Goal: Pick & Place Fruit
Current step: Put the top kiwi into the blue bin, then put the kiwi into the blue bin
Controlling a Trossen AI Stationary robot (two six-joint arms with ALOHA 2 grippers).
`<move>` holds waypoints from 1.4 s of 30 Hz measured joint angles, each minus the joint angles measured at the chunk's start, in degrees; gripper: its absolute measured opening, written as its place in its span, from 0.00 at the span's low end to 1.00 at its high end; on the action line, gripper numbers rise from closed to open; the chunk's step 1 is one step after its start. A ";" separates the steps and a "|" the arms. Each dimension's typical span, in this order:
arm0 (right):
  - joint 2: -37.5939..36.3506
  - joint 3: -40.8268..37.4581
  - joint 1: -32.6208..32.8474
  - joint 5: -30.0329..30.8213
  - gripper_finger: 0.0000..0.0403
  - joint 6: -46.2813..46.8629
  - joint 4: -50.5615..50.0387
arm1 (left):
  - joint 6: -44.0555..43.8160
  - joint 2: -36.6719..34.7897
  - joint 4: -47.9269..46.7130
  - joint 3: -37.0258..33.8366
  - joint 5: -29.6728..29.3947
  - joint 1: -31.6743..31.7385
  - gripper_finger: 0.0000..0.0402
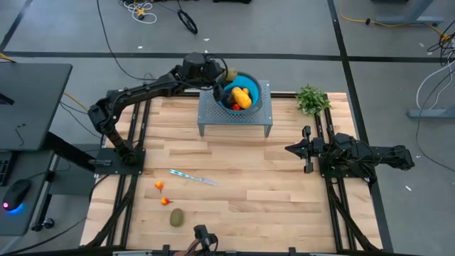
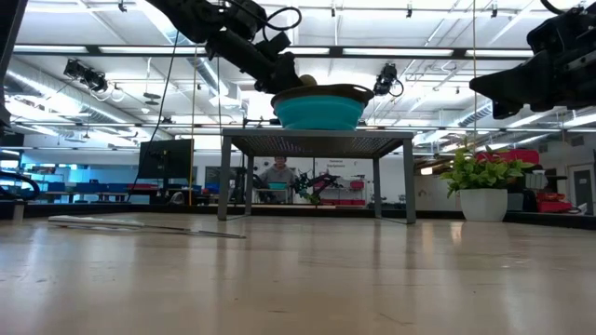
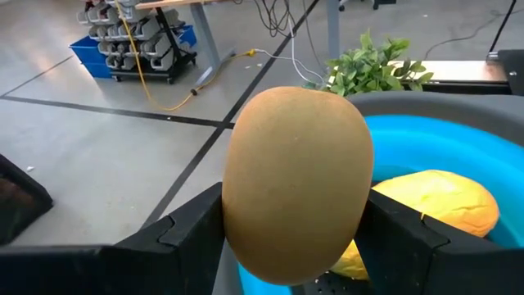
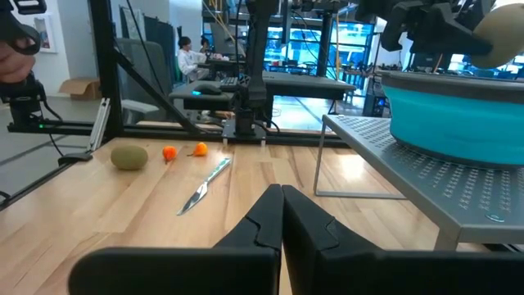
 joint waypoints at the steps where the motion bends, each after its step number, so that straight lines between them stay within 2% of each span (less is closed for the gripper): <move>1: 0.00 0.00 -0.02 0.00 0.02 0.00 0.00 | 0.00 0.00 -0.02 0.00 0.00 0.00 0.61; 21: 0.00 0.00 -0.01 0.00 0.02 0.00 0.00 | 0.17 -0.02 0.04 0.00 0.17 0.00 0.61; 26: 0.00 0.00 0.00 0.00 0.02 0.00 0.00 | 0.78 -0.02 0.07 0.00 2.99 -0.02 0.64; 33: 0.00 0.00 -0.02 0.00 0.02 0.00 0.00 | 0.74 -0.02 0.09 0.00 2.80 0.00 0.70; 42: 0.00 0.00 0.00 0.00 0.02 0.00 0.00 | 0.13 -0.04 0.09 0.00 2.78 0.00 0.71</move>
